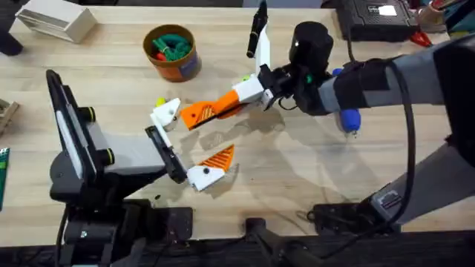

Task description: Pick up the gripper from the table and insert it into the empty holder that is missing its gripper. Then pick up a screw, insert it into the mounting hole, and use the screwdriver to tighten it. Finally, clean up the table by picking up the vegetable and placing it into the bucket.

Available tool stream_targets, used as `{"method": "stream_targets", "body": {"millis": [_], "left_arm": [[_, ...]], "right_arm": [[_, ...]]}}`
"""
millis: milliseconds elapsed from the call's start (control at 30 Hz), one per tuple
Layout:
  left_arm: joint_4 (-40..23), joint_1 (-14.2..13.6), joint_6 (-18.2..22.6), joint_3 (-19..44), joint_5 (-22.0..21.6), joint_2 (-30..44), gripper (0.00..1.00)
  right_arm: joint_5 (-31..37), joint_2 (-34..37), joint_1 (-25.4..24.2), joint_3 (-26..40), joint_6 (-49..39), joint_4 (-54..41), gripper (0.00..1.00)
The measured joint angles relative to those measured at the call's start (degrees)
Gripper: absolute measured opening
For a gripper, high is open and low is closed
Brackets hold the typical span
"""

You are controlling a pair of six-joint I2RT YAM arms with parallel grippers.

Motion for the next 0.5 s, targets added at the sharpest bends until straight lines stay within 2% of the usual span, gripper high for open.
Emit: {"method": "stream_targets", "body": {"millis": [500], "left_arm": [[0.0, 0.0, 0.0, 0.0, 0.0, 0.0, 0.985]], "right_arm": [[0.0, 0.0, 0.0, 0.0, 1.8, 0.0, 0.019]]}}
